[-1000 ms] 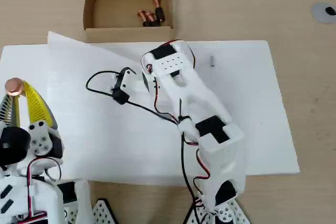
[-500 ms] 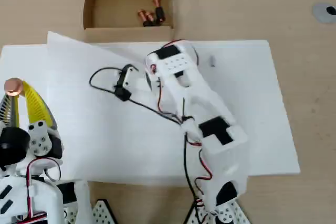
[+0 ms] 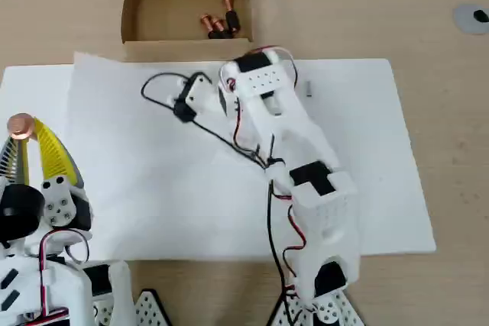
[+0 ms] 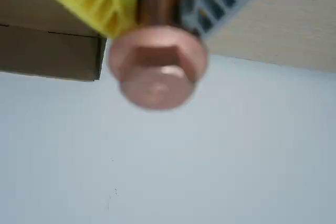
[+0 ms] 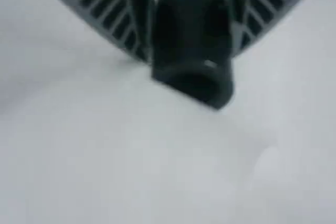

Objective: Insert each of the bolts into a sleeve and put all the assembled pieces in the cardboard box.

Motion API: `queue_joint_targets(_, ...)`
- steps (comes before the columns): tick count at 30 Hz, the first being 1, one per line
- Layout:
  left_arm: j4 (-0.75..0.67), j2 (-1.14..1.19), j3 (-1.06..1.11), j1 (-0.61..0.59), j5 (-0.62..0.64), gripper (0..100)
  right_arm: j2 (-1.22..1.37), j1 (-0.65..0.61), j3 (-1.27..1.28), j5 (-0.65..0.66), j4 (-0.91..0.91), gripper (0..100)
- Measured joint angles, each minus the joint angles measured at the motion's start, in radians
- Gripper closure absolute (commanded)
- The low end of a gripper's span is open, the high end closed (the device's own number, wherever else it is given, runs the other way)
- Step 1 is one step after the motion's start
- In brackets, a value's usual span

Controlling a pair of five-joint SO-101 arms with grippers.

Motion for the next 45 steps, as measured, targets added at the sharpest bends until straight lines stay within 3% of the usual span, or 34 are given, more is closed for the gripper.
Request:
queue_joint_targets(8, 0.000, 0.000, 0.000, 0.000, 0.000, 99, 0.000, 0.000, -0.269, -0.003, 0.149, 98.7)
queue_joint_targets(14, 0.000, 0.000, 0.000, 0.000, 0.000, 99, 0.000, -0.002, -0.304, -0.008, 0.155, 95.2)
queue_joint_targets(27, 0.000, 0.000, 0.000, 0.000, 0.000, 99, -0.006, 0.029, -0.216, -0.015, 0.155, 76.2)
queue_joint_targets(37, 0.000, 0.000, 0.000, 0.000, 0.000, 99, -0.178, -0.017, -0.048, -0.017, 0.152, 75.9)
queue_joint_targets(45, 0.052, 0.000, 0.000, 0.000, 0.000, 99, -0.178, -0.020, 0.150, -0.017, -0.008, 75.9)
